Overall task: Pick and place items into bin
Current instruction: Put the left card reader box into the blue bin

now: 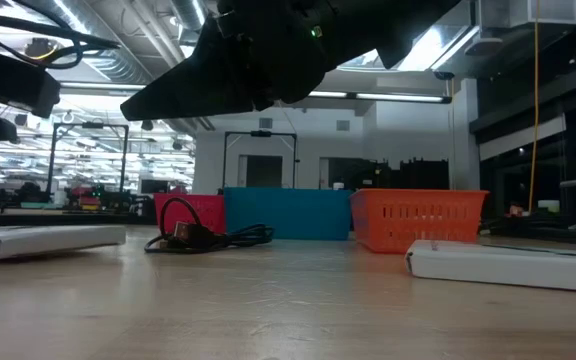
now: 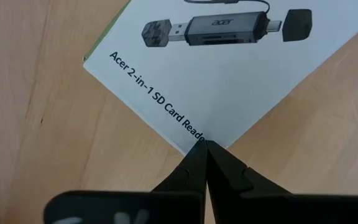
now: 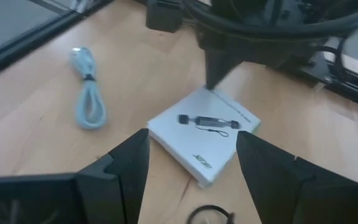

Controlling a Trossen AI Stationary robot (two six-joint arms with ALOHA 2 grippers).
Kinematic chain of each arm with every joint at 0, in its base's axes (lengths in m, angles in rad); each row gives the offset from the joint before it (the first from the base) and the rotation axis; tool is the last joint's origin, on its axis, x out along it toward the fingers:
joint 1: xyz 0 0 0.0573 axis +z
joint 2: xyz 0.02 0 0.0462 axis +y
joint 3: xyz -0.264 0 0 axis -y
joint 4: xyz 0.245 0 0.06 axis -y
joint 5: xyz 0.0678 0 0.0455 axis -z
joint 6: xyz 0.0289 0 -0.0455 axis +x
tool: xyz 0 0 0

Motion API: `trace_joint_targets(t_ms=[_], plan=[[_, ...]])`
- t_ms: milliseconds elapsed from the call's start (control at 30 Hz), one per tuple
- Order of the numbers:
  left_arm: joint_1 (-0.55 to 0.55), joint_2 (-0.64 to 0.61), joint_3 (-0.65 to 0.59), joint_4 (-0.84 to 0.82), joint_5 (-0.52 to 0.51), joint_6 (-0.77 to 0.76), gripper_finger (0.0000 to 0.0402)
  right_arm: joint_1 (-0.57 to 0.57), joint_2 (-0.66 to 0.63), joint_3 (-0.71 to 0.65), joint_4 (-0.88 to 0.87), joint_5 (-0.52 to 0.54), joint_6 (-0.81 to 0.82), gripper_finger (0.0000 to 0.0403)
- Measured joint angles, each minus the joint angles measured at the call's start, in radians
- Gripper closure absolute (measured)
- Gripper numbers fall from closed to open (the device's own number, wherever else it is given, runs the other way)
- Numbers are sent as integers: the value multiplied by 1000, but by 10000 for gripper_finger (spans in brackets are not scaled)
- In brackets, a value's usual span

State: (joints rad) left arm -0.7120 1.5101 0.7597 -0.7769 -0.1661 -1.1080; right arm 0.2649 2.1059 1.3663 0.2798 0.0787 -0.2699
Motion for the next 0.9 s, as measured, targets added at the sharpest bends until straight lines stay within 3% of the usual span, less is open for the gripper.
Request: trace_joint_targets(t_ms=[167,633,900], plan=[[0,1,-1,0,0,3,400,0,0,0,-19,108,-11,183],[0,-2,-44,60,-29,-5,400,1,7,41,-108,114,7,183],[-1,-3,-58,80,-40,-16,400,1,108,210,-374,116,2,183]])
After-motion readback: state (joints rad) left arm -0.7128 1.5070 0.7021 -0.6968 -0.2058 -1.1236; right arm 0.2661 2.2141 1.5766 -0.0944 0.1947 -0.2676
